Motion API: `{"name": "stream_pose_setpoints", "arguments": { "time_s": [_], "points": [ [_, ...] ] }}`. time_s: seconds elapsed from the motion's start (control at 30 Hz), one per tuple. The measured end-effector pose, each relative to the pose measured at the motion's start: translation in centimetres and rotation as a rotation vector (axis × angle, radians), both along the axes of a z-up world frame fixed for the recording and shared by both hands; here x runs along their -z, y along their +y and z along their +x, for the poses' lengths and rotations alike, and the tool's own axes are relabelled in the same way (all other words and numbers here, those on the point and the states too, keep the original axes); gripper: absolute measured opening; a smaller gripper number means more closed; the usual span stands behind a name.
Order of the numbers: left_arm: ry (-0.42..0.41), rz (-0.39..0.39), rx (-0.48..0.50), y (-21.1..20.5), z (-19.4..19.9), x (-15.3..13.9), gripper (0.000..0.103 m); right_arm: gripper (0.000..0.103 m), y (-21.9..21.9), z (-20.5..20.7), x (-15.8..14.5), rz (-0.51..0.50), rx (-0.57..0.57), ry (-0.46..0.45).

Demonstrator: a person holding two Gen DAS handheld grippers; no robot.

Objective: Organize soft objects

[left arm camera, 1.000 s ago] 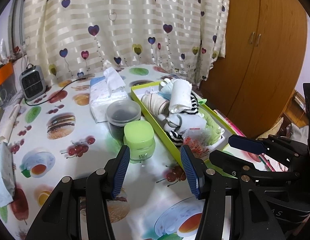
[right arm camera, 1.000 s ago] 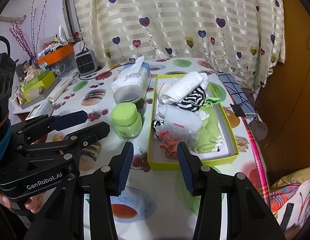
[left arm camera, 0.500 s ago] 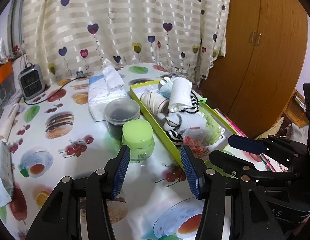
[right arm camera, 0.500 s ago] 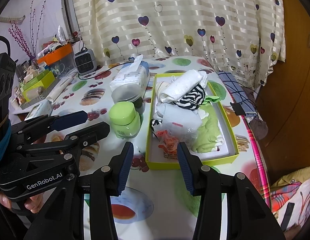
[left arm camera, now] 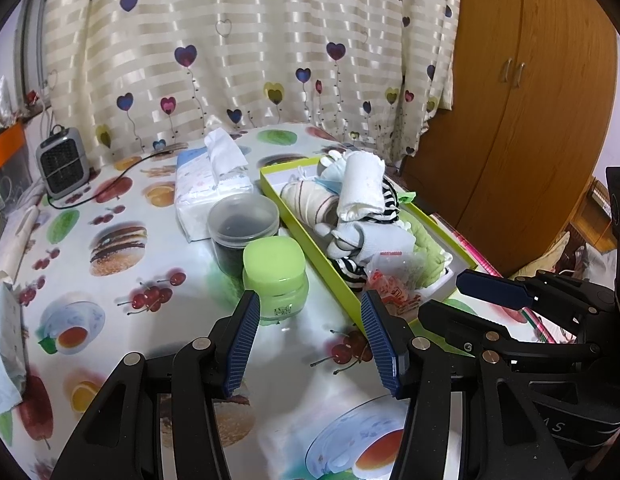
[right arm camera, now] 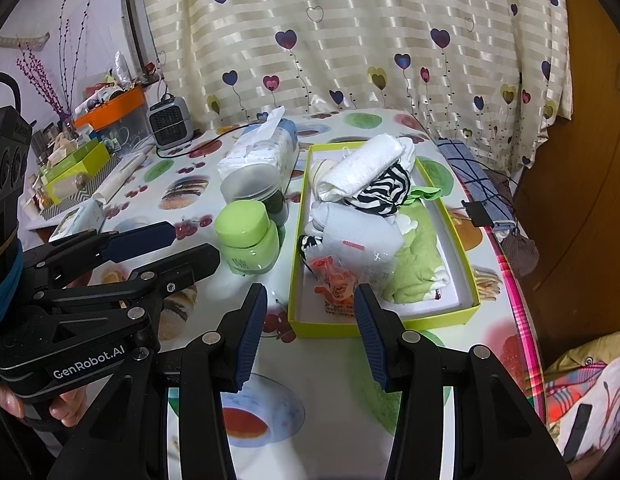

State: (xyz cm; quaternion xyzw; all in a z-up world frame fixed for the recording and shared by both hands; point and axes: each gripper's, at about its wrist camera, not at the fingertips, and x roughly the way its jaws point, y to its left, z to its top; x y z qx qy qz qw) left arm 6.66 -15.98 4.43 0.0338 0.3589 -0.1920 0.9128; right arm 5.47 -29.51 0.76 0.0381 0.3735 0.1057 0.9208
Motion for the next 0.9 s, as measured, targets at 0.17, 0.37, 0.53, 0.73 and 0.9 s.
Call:
{"name": "stream_pose_setpoints", "arguments": {
  "time_s": [0.17, 0.37, 0.53, 0.73, 0.9],
  "points": [
    [0.001, -0.001, 0.000, 0.0, 0.1, 0.0, 0.052, 0.047, 0.0, 0.0, 0.0, 0.000, 0.000, 0.001],
    [0.002, 0.001, 0.001, 0.0, 0.1, 0.0, 0.052, 0.047, -0.1, 0.1, 0.1, 0.002, 0.000, 0.001],
    [0.007, 0.003, 0.001, -0.2, 0.1, 0.6, 0.052, 0.047, -0.1, 0.2, 0.5, 0.004, 0.001, 0.005],
    [0.010, 0.004, 0.001, -0.3, 0.1, 0.9, 0.052, 0.047, -0.2, 0.3, 0.8, 0.008, 0.001, 0.013],
    [0.010, 0.005, 0.001, -0.3, 0.2, 0.8, 0.052, 0.047, -0.2, 0.3, 0.9, 0.008, 0.001, 0.013]
  ]
}}
